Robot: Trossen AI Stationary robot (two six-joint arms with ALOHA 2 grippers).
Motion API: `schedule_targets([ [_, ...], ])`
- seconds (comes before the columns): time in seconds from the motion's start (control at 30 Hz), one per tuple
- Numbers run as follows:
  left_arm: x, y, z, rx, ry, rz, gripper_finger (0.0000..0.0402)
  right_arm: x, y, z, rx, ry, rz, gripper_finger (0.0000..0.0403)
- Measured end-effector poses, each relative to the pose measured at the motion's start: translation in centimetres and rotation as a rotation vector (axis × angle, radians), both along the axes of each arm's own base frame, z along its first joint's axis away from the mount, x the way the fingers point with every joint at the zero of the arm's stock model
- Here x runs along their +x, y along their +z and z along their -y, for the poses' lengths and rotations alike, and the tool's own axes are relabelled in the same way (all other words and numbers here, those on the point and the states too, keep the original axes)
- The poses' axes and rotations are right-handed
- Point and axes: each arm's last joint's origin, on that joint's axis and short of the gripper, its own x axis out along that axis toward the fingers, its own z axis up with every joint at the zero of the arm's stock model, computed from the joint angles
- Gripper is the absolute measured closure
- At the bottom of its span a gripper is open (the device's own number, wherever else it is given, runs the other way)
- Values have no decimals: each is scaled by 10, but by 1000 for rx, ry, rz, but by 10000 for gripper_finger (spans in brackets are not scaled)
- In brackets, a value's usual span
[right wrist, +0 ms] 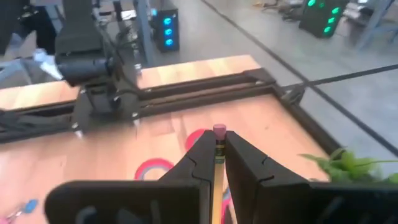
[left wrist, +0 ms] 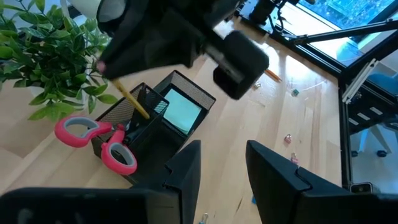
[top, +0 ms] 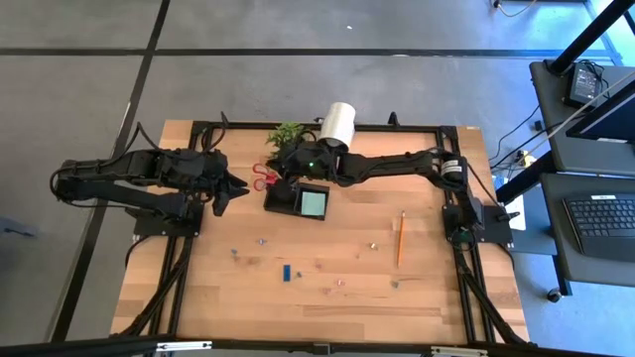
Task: Pick and place office supplies into organizer
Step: Put the yellow pencil into the black desk organizer
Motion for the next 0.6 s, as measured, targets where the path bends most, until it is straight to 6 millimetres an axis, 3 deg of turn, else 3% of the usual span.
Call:
schedule_targets([
  [0.37, 0, 0, 0, 0, 0, 0, 279, 10, -35, 0, 44, 29, -69, 373],
  [0.6, 0, 0, 0, 0, 1, 0, 279, 10, -36, -3, 19, 44, -83, 364],
])
